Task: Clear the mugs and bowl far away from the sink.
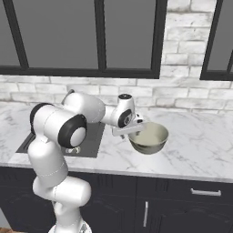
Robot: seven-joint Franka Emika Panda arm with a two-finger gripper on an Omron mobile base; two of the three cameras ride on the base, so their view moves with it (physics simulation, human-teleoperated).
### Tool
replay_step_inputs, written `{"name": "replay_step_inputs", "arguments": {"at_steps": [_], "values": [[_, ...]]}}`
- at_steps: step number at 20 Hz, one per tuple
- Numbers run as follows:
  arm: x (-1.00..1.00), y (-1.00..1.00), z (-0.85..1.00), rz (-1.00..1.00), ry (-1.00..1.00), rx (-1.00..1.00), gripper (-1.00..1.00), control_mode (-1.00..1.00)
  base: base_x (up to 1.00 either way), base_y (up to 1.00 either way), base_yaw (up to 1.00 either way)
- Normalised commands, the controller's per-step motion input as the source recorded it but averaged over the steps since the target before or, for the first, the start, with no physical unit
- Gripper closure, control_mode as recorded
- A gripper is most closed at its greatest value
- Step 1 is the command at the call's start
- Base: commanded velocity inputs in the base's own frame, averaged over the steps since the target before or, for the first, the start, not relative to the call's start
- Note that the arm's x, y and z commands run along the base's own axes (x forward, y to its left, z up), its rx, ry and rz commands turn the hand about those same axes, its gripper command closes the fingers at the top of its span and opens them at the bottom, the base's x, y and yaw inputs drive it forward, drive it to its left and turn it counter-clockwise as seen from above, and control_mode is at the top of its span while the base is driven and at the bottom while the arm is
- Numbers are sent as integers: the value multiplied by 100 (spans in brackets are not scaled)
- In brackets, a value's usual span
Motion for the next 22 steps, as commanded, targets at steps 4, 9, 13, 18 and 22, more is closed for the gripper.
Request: {"name": "replay_step_inputs", "arguments": {"at_steps": [4, 9, 13, 18, 22], "values": [[0, 0, -3, 0, 0, 0, 100, -100, 0, 0, 0], [0, 0, 0, 0, 0, 0, 100, -100, 0, 0, 0], [-24, 0, 41, 0, -15, 0, 100, -100, 0, 0, 0], [-27, 6, 98, 0, -23, 0, 100, -100, 0, 0, 0], [-29, 4, 100, 0, -27, -3, 100, -100, 0, 0, 0]]}}
